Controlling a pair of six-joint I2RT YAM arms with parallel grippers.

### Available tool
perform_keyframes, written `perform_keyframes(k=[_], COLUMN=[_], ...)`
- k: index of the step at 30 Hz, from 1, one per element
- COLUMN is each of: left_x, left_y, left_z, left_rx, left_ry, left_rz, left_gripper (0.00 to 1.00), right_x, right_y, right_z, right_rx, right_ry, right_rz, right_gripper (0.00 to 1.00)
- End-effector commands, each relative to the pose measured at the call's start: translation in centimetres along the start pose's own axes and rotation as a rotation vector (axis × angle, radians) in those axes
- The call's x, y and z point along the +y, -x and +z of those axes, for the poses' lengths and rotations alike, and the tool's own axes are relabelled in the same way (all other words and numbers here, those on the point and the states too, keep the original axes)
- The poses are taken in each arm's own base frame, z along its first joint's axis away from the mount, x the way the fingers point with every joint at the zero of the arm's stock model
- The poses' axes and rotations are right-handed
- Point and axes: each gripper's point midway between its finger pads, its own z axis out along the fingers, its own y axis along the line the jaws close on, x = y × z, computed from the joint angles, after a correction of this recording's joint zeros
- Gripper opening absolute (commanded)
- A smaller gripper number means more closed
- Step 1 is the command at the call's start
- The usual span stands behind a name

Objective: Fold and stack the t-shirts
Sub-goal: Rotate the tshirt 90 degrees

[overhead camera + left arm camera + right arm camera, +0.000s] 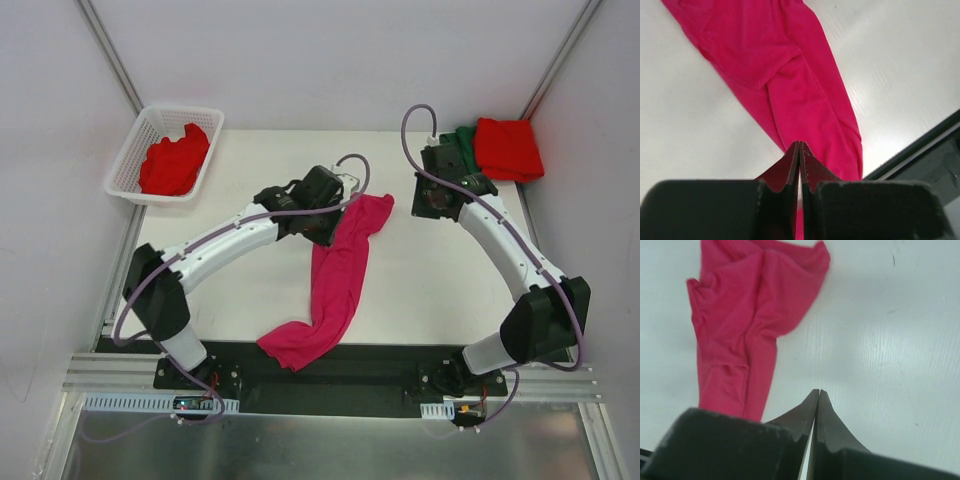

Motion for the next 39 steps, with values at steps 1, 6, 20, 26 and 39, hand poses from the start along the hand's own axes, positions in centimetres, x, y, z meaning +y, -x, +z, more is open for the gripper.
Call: perform_keyframes(k=[1, 6, 20, 26, 39], left_x=[-1.0, -0.5, 4.9, 7.0, 10.0], left_y=[1.1, 1.5, 4.3, 4.4, 1.5], left_z=[4.3, 7.0, 11.9, 14.2, 19.1], left_rx=[0.005, -0.006, -0.026, 0.002, 0.193], left_ry=[-0.068, -0.046, 0.070, 0.083, 0.110], left_rz=[0.082, 0.112, 0.124, 0.103, 0.102], left_gripper=[0.00, 0.00, 0.00, 0.00, 0.00], right_x=[-1.3, -2.1, -3.1, -3.8, -5.1], right_y=[-1.1, -1.8, -2.4, -1.9, -1.6], right_z=[-1.2, -1.8, -2.4, -2.9, -2.6], right_rx=[-0.013, -0.018, -0.014, -0.023, -0.010], right_ry=[-0.022, -0.015, 0.000, 0.004, 0.016], right_rz=[0.015, 0.031, 0.045, 0.062, 0.110], right_gripper=[0.01, 0.01, 0.01, 0.01, 0.01])
